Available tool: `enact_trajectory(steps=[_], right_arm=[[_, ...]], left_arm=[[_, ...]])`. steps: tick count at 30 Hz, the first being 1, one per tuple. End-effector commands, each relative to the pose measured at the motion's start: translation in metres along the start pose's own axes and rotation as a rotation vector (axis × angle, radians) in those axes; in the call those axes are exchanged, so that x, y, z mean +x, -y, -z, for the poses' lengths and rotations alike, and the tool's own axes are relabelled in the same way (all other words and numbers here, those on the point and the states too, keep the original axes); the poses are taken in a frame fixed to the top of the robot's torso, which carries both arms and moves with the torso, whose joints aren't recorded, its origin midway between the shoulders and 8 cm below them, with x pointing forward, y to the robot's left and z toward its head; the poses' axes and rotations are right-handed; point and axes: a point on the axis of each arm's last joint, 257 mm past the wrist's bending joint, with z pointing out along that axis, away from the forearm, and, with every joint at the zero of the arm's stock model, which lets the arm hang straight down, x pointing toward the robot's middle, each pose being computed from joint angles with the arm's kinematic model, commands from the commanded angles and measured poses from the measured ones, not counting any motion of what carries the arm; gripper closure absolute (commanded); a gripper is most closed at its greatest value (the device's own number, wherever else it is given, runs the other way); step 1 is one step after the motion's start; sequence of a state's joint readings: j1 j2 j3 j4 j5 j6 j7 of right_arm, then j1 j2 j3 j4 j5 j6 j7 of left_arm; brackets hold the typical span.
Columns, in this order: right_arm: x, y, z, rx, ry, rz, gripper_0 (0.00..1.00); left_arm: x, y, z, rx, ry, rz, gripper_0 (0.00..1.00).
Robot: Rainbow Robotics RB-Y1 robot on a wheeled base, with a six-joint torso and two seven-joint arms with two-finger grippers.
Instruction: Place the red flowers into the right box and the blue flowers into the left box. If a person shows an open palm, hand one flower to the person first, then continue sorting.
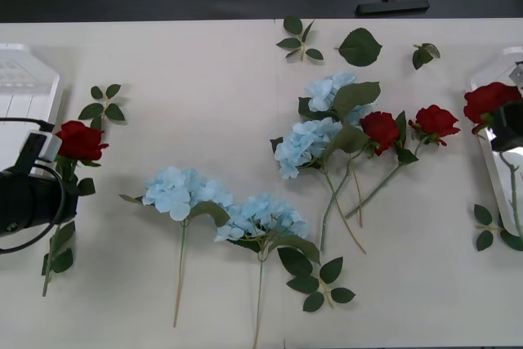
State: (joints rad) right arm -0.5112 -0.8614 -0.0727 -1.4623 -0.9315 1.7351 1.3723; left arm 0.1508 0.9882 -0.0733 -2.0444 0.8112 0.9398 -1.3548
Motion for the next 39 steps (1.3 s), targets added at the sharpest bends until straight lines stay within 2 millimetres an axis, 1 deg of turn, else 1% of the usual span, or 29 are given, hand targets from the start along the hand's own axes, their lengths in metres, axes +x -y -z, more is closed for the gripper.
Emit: enact_trajectory(steps=[1, 3, 5, 6, 7, 8, 10, 12, 13, 15, 17, 20, 23, 26, 28, 29, 30, 31, 32, 34, 35, 36, 38, 39], right_arm=[[-0.044, 0.049, 0.054, 0.182, 0.125, -0.024, 1.00], [-0.056, 0.074, 0.061, 0.279, 0.157, -0.010, 1.00], [-0.069, 0.092, 0.064, 0.352, 0.190, 0.024, 1.00], [-0.077, 0.102, 0.064, 0.389, 0.209, 0.041, 1.00], [-0.085, 0.110, 0.063, 0.417, 0.223, 0.057, 1.00], [-0.089, 0.113, 0.060, 0.428, 0.230, 0.060, 1.00], [-0.104, 0.126, 0.053, 0.465, 0.254, 0.058, 1.00], [-0.118, 0.130, 0.045, 0.504, 0.275, 0.076, 1.00], [-0.124, 0.131, 0.041, 0.523, 0.283, 0.082, 1.00], [-0.134, 0.135, 0.034, 0.559, 0.294, 0.086, 1.00], [-0.143, 0.138, 0.024, 0.581, 0.309, 0.079, 1.00], [-0.152, 0.142, 0.007, 0.603, 0.337, 0.077, 1.00], [-0.156, 0.149, -0.003, 0.634, 0.360, 0.086, 1.00], [-0.153, 0.157, -0.013, 0.661, 0.359, 0.097, 1.00], [-0.147, 0.158, -0.024, 0.654, 0.348, 0.093, 1.00], [-0.146, 0.159, -0.027, 0.652, 0.348, 0.093, 1.00], [-0.146, 0.159, -0.028, 0.651, 0.348, 0.093, 1.00], [-0.146, 0.160, -0.029, 0.653, 0.349, 0.099, 1.00], [-0.146, 0.159, -0.030, 0.651, 0.350, 0.100, 1.00], [-0.147, 0.160, -0.029, 0.652, 0.351, 0.103, 0.66], [-0.147, 0.159, -0.029, 0.651, 0.349, 0.102, 0.61], [-0.146, 0.161, -0.028, 0.653, 0.350, 0.102, 0.52], [-0.146, 0.164, -0.026, 0.658, 0.347, 0.101, 0.42], [-0.148, 0.163, -0.024, 0.655, 0.352, 0.102, 0.36]], left_arm=[[-0.042, -0.009, 0.046, 0.015, 0.096, 0.081, 1.00], [-0.069, 0.005, 0.066, 0.077, 0.155, 0.126, 1.00], [-0.092, 0.020, 0.079, 0.139, 0.214, 0.162, 1.00], [-0.105, 0.029, 0.085, 0.184, 0.255, 0.208, 1.00], [-0.121, 0.039, 0.093, 0.233, 0.308, 0.256, 1.00], [-0.128, 0.044, 0.096, 0.257, 0.334, 0.280, 1.00], [-0.156, 0.061, 0.109, 0.356, 0.443, 0.381, 1.00], [-0.179, 0.071, 0.122, 0.441, 0.532, 0.468, 1.00], [-0.188, 0.073, 0.128, 0.469, 0.565, 0.495, 1.00], [-0.201, 0.077, 0.138, 0.510, 0.610, 0.527, 1.00], [-0.218, 0.086, 0.153, 0.556, 0.656, 0.532, 1.00], [-0.239, 0.109, 0.173, 0.649, 0.685, 0.551, 1.00], [-0.250, 0.129, 0.179, 0.718, 0.697, 0.566, 1.00], [-0.258, 0.147, 0.170, 0.744, 0.712, 0.540, 1.00], [-0.267, 0.168, 0.161, 0.759, 0.728, 0.502, 1.00], [-0.271, 0.184, 0.156, 0.776, 0.732, 0.479, 1.00], [-0.272, 0.190, 0.153, 0.780, 0.733, 0.470, 1.00], [-0.276, 0.203, 0.149, 0.794, 0.735, 0.454, 1.00], [-0.278, 0.211, 0.147, 0.802, 0.737, 0.447, 1.00], [-0.286, 0.237, 0.139, 0.831, 0.744, 0.429, 1.00], [-0.287, 0.244, 0.137, 0.839, 0.745, 0.428, 1.00], [-0.291, 0.256, 0.134, 0.851, 0.749, 0.427, 1.00], [-0.295, 0.273, 0.130, 0.871, 0.754, 0.426, 1.00], [-0.298, 0.284, 0.128, 0.882, 0.758, 0.425, 1.00]])
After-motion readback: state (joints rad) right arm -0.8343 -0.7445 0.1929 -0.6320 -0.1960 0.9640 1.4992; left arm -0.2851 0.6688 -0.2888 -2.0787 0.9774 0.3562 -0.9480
